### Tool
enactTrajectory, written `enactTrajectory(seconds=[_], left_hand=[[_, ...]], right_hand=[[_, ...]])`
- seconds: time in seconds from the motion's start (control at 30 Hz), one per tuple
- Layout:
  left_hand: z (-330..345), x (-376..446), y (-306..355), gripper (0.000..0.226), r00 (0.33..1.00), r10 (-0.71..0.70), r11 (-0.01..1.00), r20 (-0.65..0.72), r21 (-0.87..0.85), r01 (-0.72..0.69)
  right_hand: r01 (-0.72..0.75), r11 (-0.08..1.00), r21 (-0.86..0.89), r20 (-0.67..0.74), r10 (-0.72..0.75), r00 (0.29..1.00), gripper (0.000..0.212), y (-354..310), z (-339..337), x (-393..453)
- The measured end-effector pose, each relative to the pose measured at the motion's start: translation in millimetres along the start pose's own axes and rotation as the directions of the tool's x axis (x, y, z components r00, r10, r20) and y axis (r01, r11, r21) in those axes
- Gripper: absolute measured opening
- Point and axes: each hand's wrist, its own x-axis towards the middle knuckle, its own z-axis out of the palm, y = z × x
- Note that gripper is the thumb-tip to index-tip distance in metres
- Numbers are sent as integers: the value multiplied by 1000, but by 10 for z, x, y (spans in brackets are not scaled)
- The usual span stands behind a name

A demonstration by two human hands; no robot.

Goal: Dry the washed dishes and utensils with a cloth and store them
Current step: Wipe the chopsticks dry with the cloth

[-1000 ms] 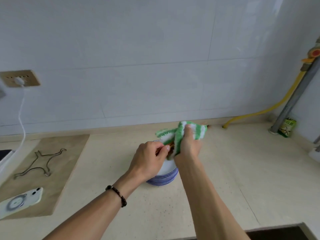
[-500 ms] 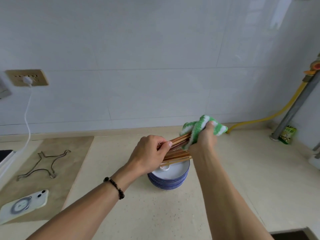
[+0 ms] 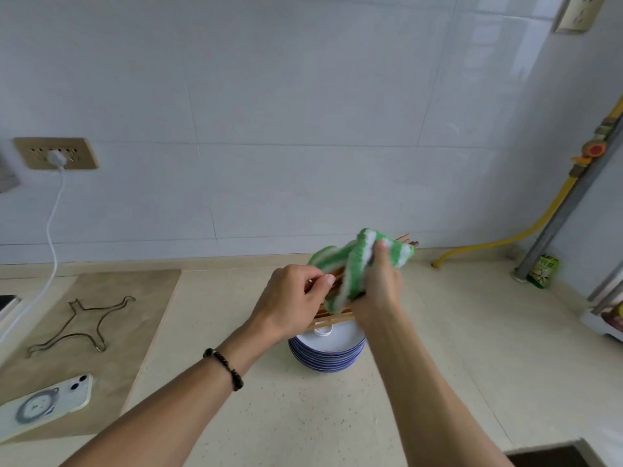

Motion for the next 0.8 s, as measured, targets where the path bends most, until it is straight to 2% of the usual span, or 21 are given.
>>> enactTrajectory(seconds=[0.1,0.13,0.27,0.3,0.43,0.5,0.6,0.63,0.7,0.73,0.77,0.8], left_hand=[[-89,7,26,45,999,18,998,45,55,-21],[-79,25,56,46,999,19,998,33,60,-21],[15,95,113,48,999,2,1000,-51,4,-2],[16,79,107,48,999,7,1000,-41,6,-6],[29,57,197,49,999,40,998,-25,52,-39],[48,104,269,48,997,14,999,-74,41,-11],[4,126,277,38,995,13,1000,-97,24,-11],[-12,106,294,38,997,20,1000,-73,19,-18],[-33,54,348,44,1000,2,998,11,69,-3],[-43,46,379,46,999,-22,987,43,159,15],[-80,50,398,42,999,-24,960,37,280,13],[-154,66,394,32,1000,27,920,-16,392,-18]], right_hand=[[81,991,109,-96,-70,993,30,-256,-27,162],[96,991,97,-112,-85,990,29,-250,-9,152],[63,989,-135,109,-49,993,24,-49,36,-191],[39,988,-148,117,-22,993,24,-79,10,-185],[134,991,-23,-61,-135,989,19,-363,11,10],[149,986,-68,25,-148,989,17,-254,55,-90],[37,988,-149,280,6,960,20,-155,38,-280],[39,984,-172,317,18,948,21,-177,1,-237],[126,970,-209,301,-58,952,23,-307,-51,-161],[212,927,-308,296,-119,948,24,-357,-75,-121],[332,821,-465,344,-178,922,23,-386,-105,-89],[462,617,-636,456,-183,871,20,-404,-133,-96]])
